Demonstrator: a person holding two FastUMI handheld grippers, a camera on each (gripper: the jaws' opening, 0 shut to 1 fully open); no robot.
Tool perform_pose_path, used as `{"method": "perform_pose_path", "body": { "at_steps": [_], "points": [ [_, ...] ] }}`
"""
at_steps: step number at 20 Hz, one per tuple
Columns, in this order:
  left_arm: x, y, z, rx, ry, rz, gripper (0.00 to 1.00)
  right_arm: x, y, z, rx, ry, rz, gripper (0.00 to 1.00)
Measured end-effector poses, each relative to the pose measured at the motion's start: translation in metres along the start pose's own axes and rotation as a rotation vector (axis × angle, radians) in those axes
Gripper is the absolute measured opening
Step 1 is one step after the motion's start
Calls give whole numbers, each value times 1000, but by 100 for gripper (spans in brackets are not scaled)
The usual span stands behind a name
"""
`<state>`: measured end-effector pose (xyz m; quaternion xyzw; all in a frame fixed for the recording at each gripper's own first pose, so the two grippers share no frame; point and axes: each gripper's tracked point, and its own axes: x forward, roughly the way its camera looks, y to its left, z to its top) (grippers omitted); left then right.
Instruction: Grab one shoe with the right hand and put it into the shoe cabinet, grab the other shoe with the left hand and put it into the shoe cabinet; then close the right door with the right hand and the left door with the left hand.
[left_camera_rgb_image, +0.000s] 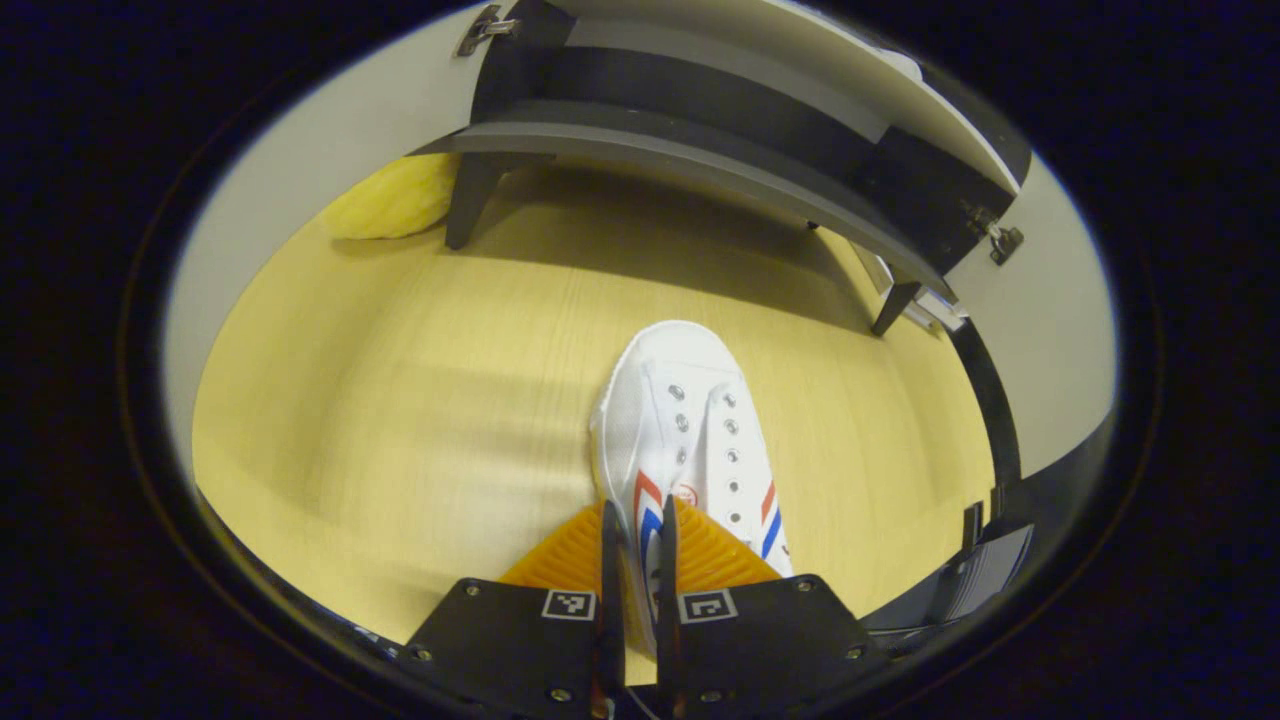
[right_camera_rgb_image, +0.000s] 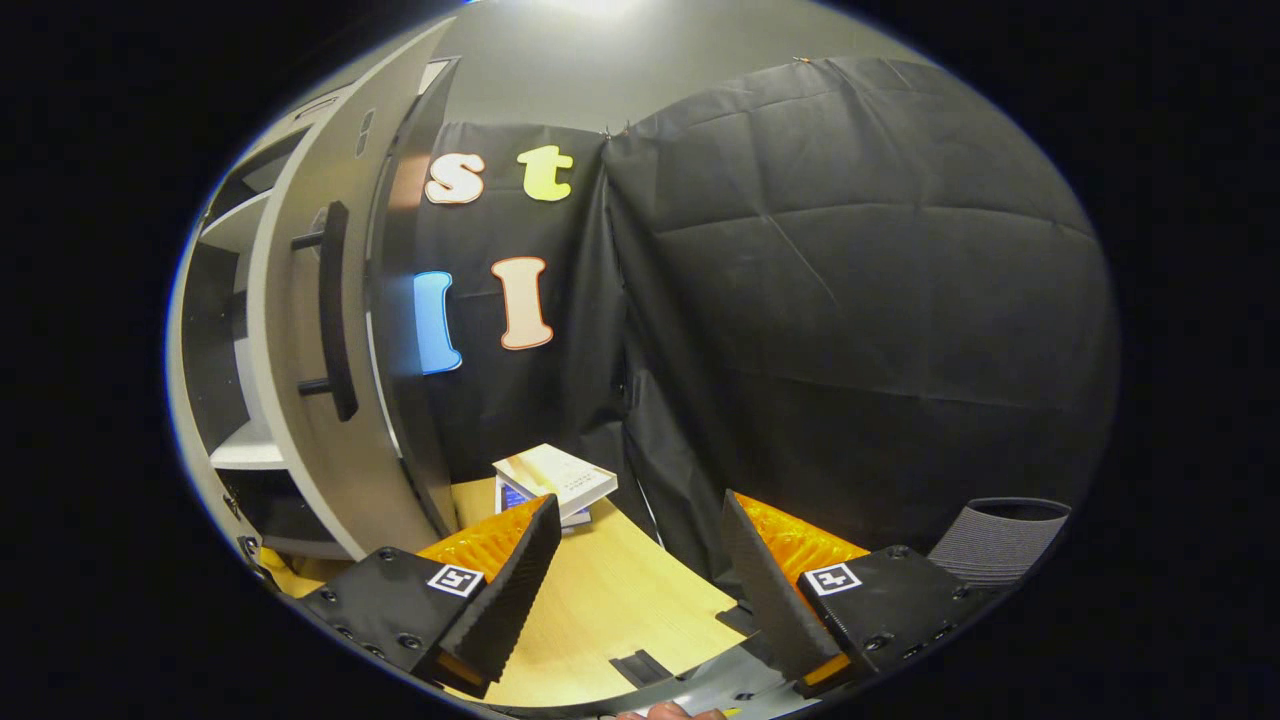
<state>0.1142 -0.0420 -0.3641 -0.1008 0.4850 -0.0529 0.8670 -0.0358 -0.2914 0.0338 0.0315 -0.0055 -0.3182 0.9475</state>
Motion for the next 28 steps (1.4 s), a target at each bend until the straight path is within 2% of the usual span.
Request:
{"method": "perform_pose_path", "body": {
  "at_steps": [4,5,6,8,9,12,13,14,15,16,17,18,20,21,22,28],
  "points": [
    [-2,-1,0,-20,-6,55,15,34,-5,0,22,0,12,100],
    [-3,3,10,-31,-37,93,15,43,-7,1,30,1,14,100],
    [-6,-3,10,-48,-42,114,2,52,-9,1,39,3,18,100],
    [-12,-5,17,-41,-36,137,2,69,-14,5,50,0,24,98],
    [-13,-8,21,-46,-46,128,2,78,-15,9,52,-2,30,93],
    [-37,-23,39,-65,-125,98,2,105,-25,17,43,-34,29,98],
    [-47,-22,47,-69,-149,94,2,115,-29,19,46,-46,23,98],
    [-59,-21,54,-74,-174,89,2,126,-31,20,53,-49,18,93],
    [-70,-17,61,-79,-202,78,2,134,-31,18,63,-42,19,98],
    [-78,-12,70,-82,-231,64,2,141,-30,18,74,-34,21,93],
    [-85,-10,76,-80,-254,52,2,146,-30,21,84,-35,23,98],
    [-89,-10,77,-74,-283,43,2,150,-27,24,87,-38,28,98],
    [-84,-11,76,-54,-351,31,2,158,-22,27,67,-46,37,98],
    [-84,-11,77,-47,-384,24,2,161,-21,30,54,-54,40,93],
    [-80,-14,75,-45,-419,16,2,163,-18,32,48,-60,44,98],
    [-76,-14,77,-26,-621,-26,2,171,-5,27,56,-51,64,98]
  ]
}}
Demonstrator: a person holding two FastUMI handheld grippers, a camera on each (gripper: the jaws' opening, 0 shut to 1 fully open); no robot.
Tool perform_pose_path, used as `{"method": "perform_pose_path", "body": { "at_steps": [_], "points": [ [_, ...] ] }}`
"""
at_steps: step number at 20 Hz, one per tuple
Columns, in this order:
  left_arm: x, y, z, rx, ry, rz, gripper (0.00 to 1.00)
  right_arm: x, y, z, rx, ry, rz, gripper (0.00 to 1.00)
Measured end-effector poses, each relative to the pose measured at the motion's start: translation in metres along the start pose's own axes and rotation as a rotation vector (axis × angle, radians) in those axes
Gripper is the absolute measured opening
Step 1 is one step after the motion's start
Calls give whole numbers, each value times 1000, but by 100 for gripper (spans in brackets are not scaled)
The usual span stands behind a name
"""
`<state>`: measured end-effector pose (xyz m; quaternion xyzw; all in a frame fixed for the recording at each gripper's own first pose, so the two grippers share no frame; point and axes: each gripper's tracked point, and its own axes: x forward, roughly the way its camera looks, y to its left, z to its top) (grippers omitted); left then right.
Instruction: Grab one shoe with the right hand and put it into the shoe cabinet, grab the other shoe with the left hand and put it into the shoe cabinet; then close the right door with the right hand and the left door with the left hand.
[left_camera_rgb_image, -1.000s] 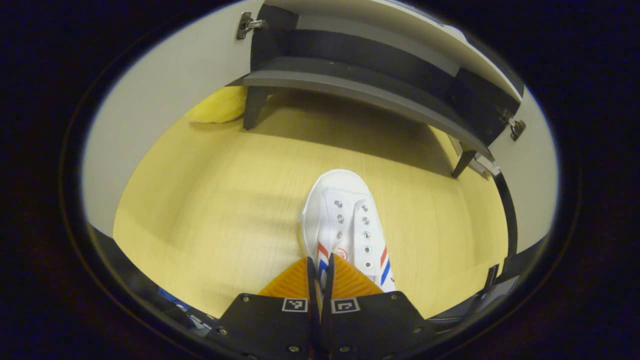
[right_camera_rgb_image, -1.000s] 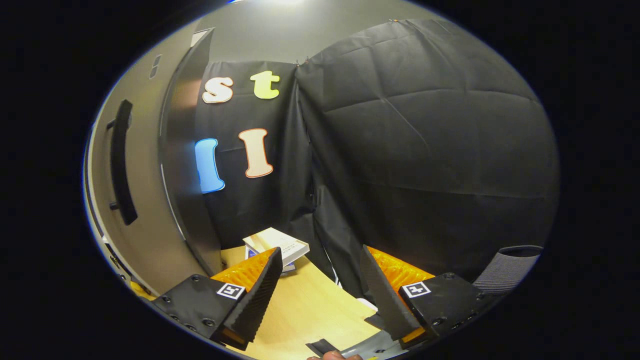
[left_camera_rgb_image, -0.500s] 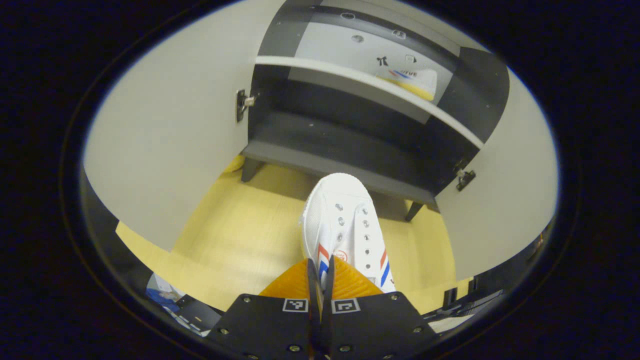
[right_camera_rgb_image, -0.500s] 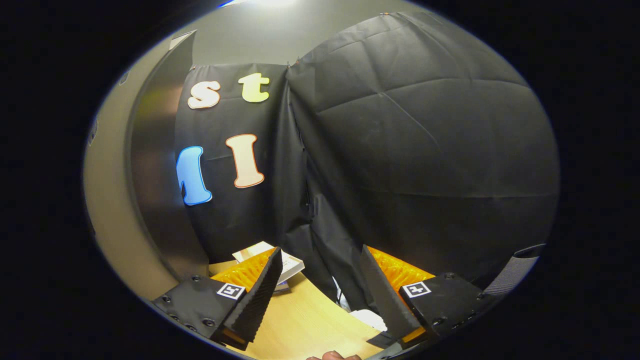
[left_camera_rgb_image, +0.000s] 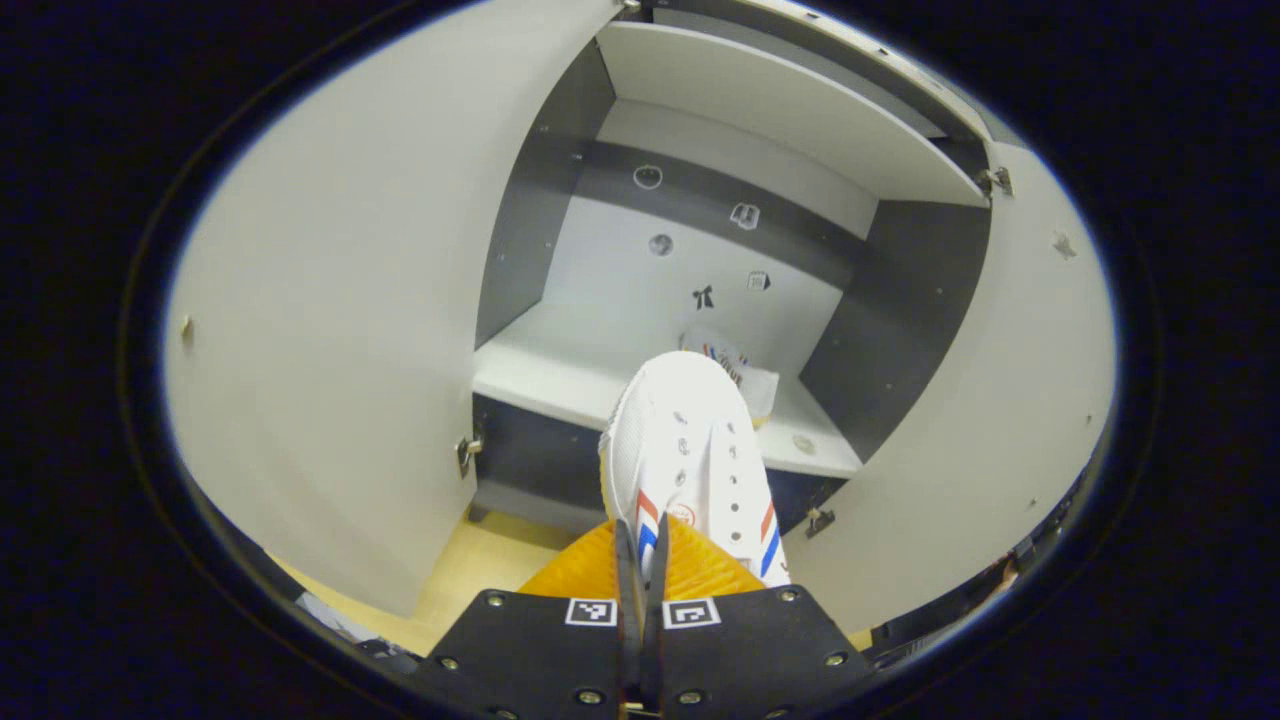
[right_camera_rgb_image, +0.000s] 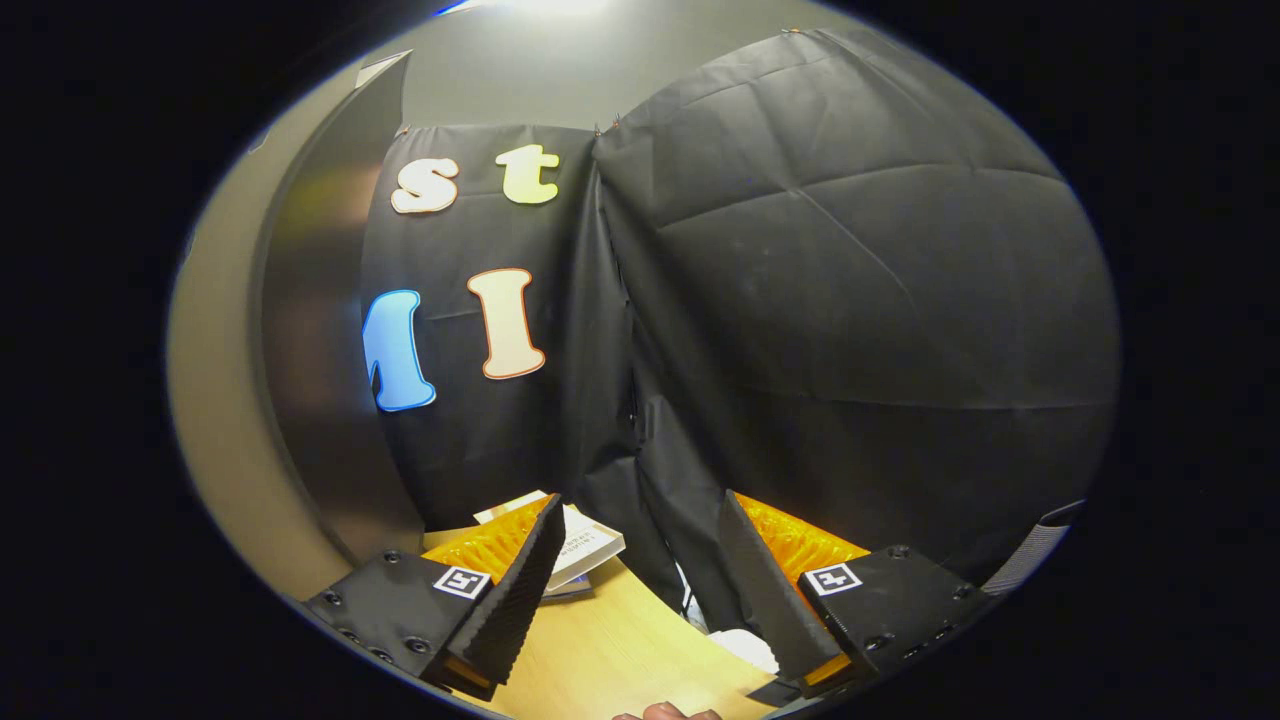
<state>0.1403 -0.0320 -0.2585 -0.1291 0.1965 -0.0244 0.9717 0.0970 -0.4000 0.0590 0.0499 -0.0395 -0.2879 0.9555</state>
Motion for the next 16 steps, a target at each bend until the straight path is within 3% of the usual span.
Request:
{"method": "perform_pose_path", "body": {
  "at_steps": [7,16],
  "points": [
    [5,0,-3,62,-180,4,2,-4,-8,-1,25,1,-8,98],
    [6,1,-6,-36,-115,-4,2,-16,-28,-5,46,15,-57,98]
  ]
}}
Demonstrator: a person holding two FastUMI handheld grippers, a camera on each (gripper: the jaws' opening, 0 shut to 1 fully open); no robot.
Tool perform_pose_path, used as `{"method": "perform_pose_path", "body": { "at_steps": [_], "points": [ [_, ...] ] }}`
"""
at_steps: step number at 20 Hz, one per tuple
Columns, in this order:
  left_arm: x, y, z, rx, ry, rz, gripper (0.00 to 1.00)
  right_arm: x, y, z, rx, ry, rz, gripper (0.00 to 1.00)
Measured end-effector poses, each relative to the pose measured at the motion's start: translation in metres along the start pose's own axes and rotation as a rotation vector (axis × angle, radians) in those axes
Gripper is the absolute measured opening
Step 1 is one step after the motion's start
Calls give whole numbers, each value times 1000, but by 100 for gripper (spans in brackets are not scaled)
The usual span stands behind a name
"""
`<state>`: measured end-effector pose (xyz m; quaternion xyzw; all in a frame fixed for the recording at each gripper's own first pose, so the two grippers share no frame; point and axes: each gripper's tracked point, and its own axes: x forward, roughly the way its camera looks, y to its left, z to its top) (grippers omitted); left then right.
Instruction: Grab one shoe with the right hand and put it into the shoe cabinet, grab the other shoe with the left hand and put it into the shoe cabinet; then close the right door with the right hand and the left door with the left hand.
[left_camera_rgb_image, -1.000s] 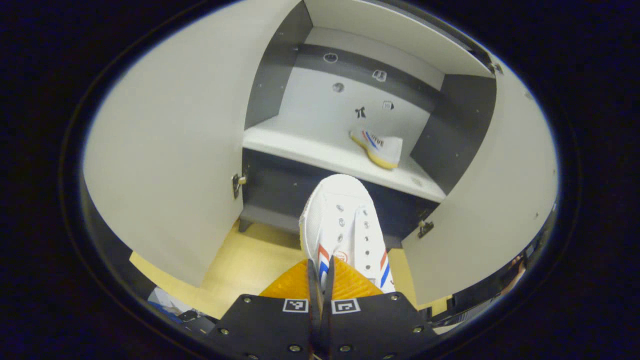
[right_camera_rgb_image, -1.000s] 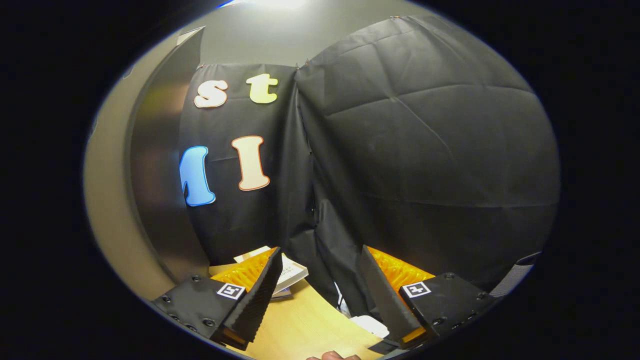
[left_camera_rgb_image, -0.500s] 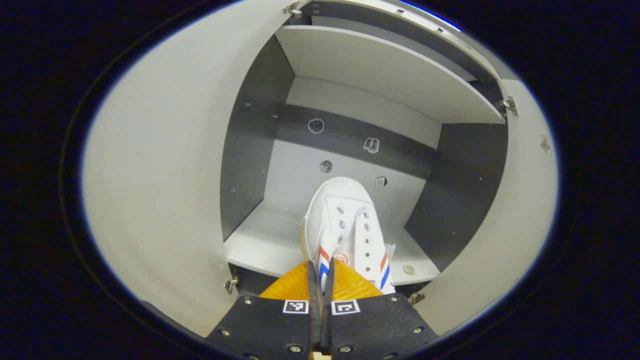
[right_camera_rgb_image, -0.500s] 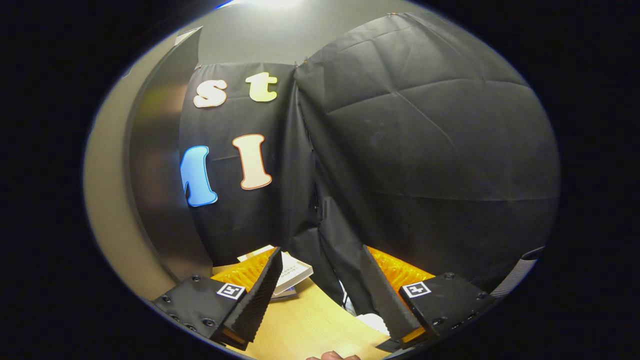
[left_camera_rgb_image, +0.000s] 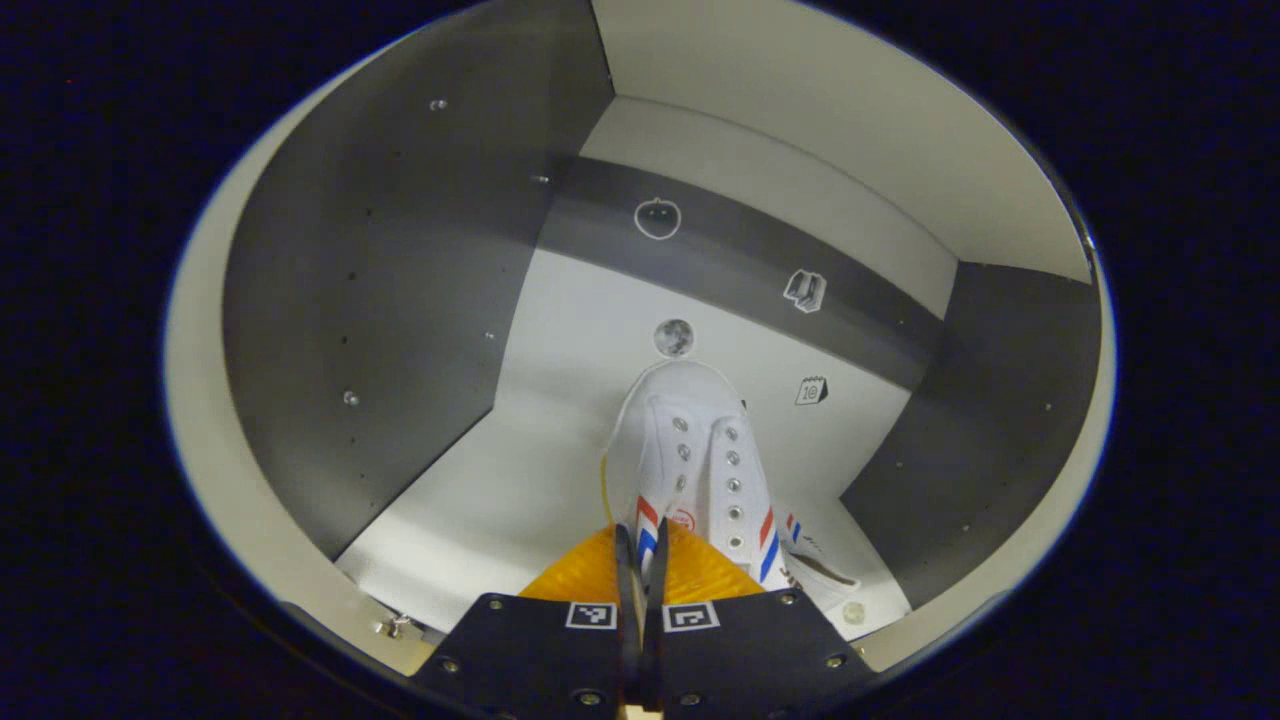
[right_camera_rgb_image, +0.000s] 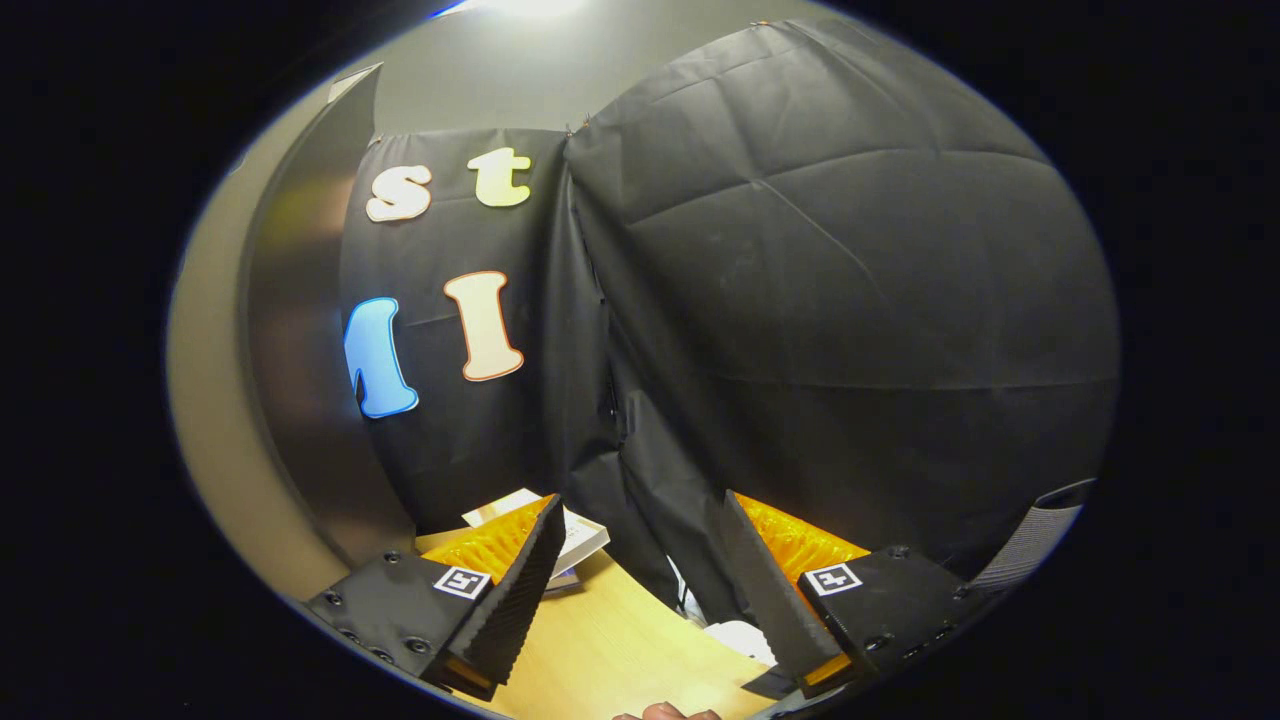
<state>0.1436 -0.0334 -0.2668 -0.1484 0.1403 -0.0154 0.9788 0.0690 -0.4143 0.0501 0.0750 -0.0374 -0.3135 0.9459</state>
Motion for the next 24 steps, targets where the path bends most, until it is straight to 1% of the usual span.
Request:
{"method": "perform_pose_path", "body": {
  "at_steps": [2,5,9,10,11,13,15,16,21,24],
  "points": [
    [0,0,-1,21,24,19,2,0,-2,-1,-1,3,-9,98],
    [-2,-1,5,49,36,4,1,0,-2,0,5,2,-17,98],
    [0,-2,3,126,53,23,3,2,8,5,8,-4,-2,98],
    [-6,-8,0,137,67,2,5,2,12,6,7,-6,6,98],
    [-15,-11,8,158,38,11,15,2,16,7,4,-7,15,98],
    [-24,-11,29,215,-40,55,37,0,23,9,-3,-11,31,98],
    [-66,-7,45,257,-91,99,77,-1,32,11,-5,-14,52,98],
    [-78,-10,48,278,-113,104,97,-3,36,13,-6,-13,64,98],
    [-167,-31,65,361,-273,91,97,-10,61,38,-14,-29,146,98],
    [-218,-36,65,360,-327,91,97,-20,79,58,-23,-39,209,98]
  ]
}}
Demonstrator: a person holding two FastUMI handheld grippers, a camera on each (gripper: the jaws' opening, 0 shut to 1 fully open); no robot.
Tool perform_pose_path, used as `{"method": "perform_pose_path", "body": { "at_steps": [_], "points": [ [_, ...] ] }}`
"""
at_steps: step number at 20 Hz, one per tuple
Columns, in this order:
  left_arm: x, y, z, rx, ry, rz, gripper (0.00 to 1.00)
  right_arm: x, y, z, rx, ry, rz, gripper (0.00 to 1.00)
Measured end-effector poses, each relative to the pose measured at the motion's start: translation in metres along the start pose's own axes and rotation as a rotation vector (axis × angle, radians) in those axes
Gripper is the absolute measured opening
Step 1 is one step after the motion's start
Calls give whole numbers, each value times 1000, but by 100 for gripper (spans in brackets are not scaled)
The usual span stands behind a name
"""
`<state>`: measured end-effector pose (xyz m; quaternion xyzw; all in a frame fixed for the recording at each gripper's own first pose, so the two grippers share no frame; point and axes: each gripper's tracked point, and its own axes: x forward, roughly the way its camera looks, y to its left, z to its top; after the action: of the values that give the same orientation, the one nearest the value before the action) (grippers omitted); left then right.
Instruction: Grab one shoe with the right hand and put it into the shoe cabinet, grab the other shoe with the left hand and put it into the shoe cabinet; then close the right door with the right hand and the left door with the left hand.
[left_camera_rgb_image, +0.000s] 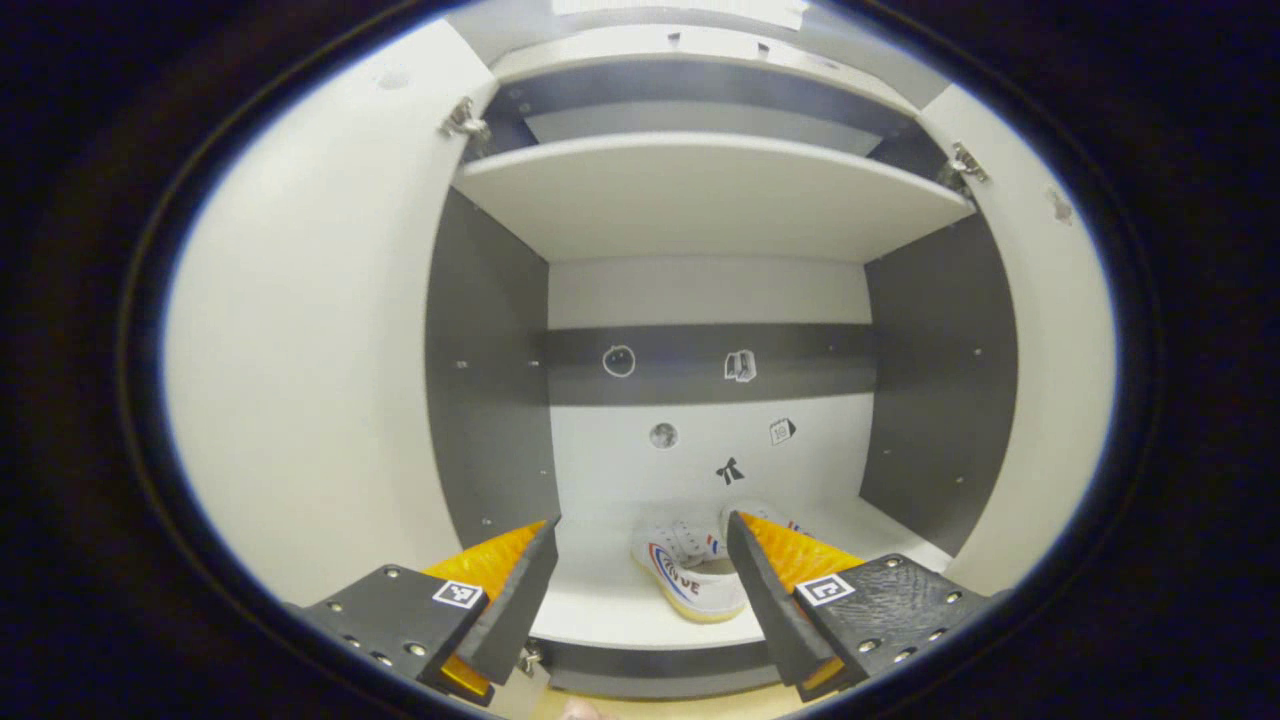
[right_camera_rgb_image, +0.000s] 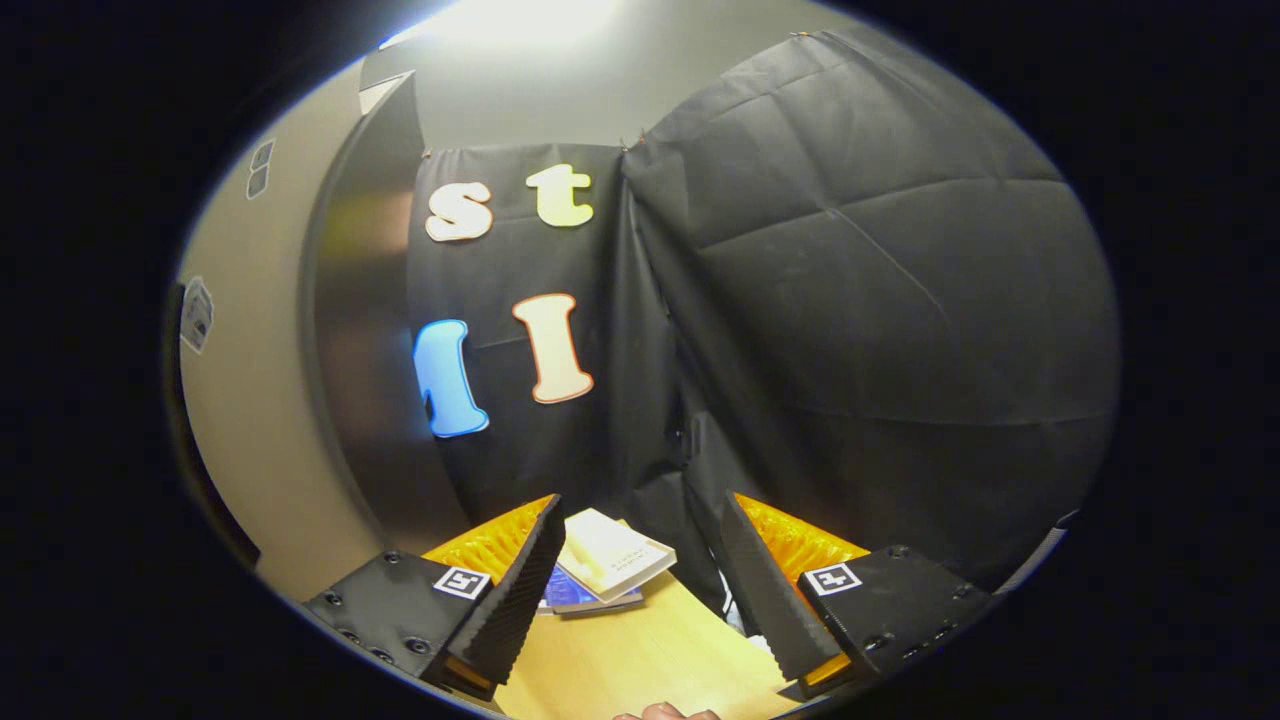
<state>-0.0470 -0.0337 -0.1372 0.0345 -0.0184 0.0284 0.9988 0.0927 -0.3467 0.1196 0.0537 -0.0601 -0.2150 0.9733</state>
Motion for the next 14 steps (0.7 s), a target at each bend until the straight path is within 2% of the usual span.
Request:
{"method": "perform_pose_path", "body": {
  "at_steps": [4,7,11,14],
  "points": [
    [-64,13,20,14,-74,40,97,-12,24,23,-20,-20,58,98],
    [-112,20,23,12,-88,64,97,-24,38,31,0,-30,79,98],
    [-161,34,-12,-3,-68,61,97,-46,58,38,44,-13,96,98],
    [-187,40,-39,2,-10,45,97,-66,74,43,27,-17,121,98]
  ]
}}
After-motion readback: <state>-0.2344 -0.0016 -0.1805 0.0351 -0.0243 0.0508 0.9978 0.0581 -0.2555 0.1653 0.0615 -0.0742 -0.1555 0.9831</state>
